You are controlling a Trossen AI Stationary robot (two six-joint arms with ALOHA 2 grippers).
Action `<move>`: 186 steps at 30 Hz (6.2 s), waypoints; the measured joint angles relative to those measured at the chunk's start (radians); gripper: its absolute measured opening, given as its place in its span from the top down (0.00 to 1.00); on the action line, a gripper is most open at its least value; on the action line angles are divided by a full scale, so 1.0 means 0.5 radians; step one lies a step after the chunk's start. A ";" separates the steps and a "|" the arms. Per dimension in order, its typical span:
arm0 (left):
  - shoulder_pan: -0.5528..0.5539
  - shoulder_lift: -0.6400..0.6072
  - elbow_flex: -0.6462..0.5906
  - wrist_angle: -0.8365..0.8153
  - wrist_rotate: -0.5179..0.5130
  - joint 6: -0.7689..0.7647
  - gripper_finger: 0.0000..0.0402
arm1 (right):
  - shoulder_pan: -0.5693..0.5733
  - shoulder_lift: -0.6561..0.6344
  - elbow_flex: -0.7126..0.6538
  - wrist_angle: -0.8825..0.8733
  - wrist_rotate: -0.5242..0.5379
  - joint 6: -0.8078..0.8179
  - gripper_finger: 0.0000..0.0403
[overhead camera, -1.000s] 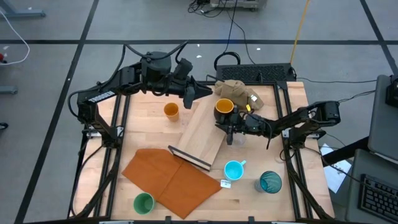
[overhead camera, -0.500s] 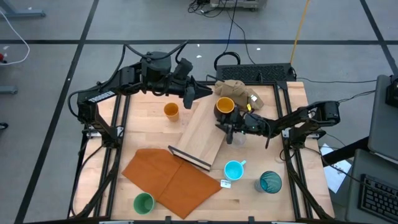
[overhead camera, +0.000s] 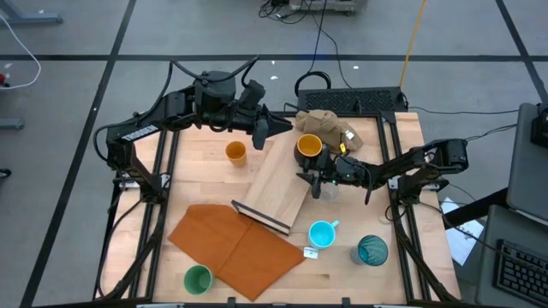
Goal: Stack small to large cups/mugs on shelf
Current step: Put the black mug on the shelf, then put the blue cup on the shelf
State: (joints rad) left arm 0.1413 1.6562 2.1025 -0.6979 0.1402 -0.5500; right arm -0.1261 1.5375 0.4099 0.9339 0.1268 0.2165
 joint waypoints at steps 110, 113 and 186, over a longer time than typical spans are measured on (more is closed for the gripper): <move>-0.314 0.217 -0.039 -0.118 -0.179 -0.087 0.81 | 1.672 -0.869 1.864 -4.085 -0.358 1.335 0.69; -0.316 0.217 -0.040 -0.117 -0.156 -0.047 0.81 | 1.682 -0.800 1.864 -4.182 -0.353 1.392 0.69; -0.501 0.216 -0.040 0.013 -0.124 0.044 0.81 | 1.683 -0.471 1.573 -4.312 -0.485 1.565 0.99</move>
State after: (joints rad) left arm -0.1093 1.7641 2.0827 -0.6914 0.0784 -0.5282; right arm 0.7155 1.3019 1.1965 -1.2222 -0.1155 0.9991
